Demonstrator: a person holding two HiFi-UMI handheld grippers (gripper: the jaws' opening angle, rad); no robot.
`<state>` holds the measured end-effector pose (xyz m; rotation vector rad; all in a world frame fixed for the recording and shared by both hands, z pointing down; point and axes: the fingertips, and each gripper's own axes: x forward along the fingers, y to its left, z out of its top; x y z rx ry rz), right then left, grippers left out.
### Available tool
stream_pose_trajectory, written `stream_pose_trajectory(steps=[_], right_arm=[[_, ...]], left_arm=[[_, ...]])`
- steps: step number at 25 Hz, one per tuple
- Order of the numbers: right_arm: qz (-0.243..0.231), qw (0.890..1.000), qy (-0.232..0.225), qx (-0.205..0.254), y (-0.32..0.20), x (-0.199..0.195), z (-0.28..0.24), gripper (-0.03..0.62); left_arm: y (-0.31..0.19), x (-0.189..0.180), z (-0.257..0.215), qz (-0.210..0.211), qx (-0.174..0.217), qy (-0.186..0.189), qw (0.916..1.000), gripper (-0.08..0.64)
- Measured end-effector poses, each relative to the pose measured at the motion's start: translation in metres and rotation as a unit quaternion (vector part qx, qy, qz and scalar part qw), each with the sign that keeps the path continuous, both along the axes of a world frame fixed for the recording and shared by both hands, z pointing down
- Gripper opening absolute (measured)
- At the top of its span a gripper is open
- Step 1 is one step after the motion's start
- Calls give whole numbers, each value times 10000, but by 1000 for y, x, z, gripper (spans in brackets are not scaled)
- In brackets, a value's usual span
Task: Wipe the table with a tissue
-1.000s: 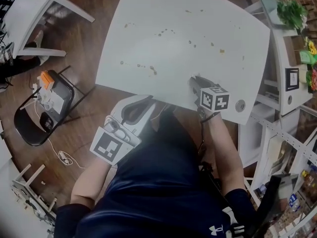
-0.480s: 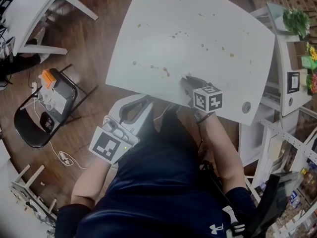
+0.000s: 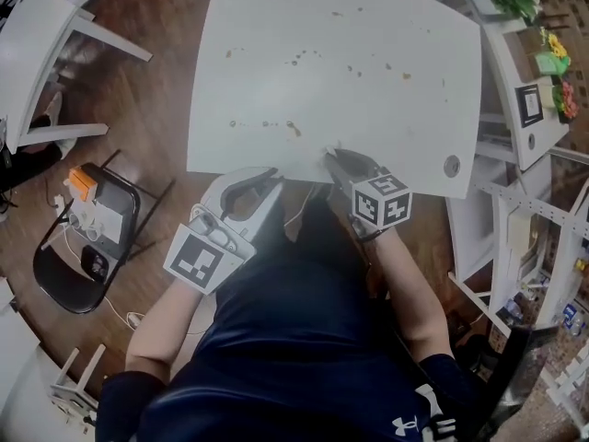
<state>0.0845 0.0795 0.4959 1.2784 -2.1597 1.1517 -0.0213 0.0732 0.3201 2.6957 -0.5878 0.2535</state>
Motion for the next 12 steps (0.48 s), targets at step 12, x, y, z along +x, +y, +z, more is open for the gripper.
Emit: stream_pose_trajectory(steps=[12], right_arm=[[27, 9999, 41, 155, 1, -2, -3, 57]], left_arm=[[7, -11, 14, -147, -113, -161, 9997, 44]])
